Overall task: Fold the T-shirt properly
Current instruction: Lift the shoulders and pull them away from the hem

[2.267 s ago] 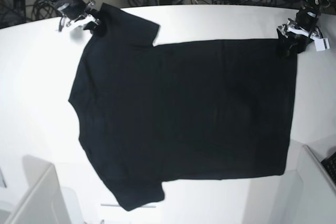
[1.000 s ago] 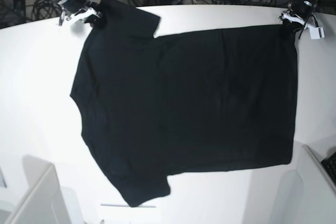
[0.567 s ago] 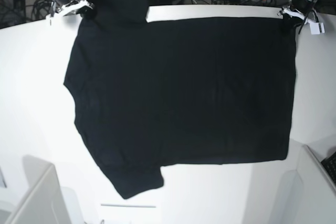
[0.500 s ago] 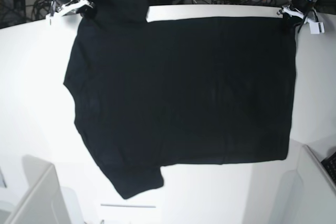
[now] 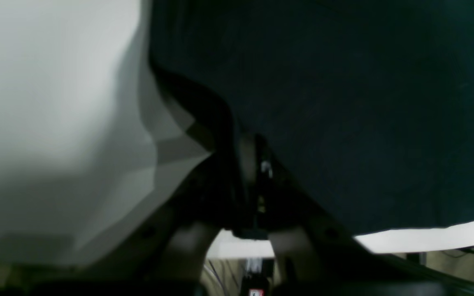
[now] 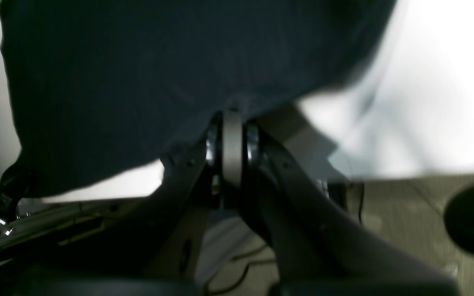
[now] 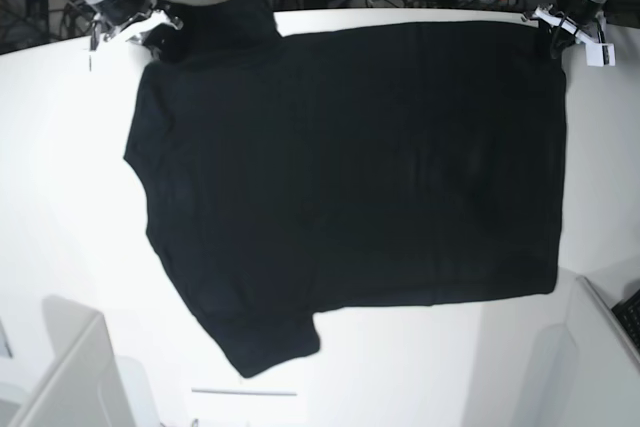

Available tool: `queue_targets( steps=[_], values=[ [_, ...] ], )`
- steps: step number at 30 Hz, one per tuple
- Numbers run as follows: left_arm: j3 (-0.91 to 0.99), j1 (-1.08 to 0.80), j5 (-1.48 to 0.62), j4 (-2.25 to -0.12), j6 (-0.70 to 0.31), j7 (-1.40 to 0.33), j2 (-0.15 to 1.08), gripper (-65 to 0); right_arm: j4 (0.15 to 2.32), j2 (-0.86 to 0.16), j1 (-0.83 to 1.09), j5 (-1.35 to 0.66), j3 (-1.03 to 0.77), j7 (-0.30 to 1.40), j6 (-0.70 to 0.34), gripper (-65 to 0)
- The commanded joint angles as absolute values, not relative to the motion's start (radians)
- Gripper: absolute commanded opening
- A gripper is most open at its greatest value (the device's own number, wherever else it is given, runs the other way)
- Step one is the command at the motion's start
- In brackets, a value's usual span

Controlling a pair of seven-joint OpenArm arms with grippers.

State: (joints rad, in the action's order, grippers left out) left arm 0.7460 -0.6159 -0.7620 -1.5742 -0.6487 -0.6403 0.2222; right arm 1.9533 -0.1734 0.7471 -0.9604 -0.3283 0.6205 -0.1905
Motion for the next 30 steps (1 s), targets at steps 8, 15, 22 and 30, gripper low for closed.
queue_targets(
  steps=[8, 15, 22, 30],
  values=[
    [0.754, -0.607, -0.78, -1.712, -0.582, -0.625, 0.236, -65.0, 1.974, -0.186, 0.688, -0.969, -0.337, 0.63, -0.191, -65.0],
    [0.819, -0.53, -0.777, -1.721, -0.582, -0.763, 0.229, -65.0, 1.974, -0.18, 0.558, -0.969, -0.394, 0.796, -0.189, -65.0],
    [0.906, -0.455, -0.773, -1.722, -0.582, -0.862, 0.213, -65.0, 1.969, -0.18, 0.447, -0.966, -0.427, 0.908, -0.189, -65.0],
    [0.9, -0.423, -0.771, -1.715, -0.582, -0.863, 0.213, -65.0, 1.96, -0.18, 0.354, -0.964, -0.423, 0.963, -0.136, -65.0]
  ],
)
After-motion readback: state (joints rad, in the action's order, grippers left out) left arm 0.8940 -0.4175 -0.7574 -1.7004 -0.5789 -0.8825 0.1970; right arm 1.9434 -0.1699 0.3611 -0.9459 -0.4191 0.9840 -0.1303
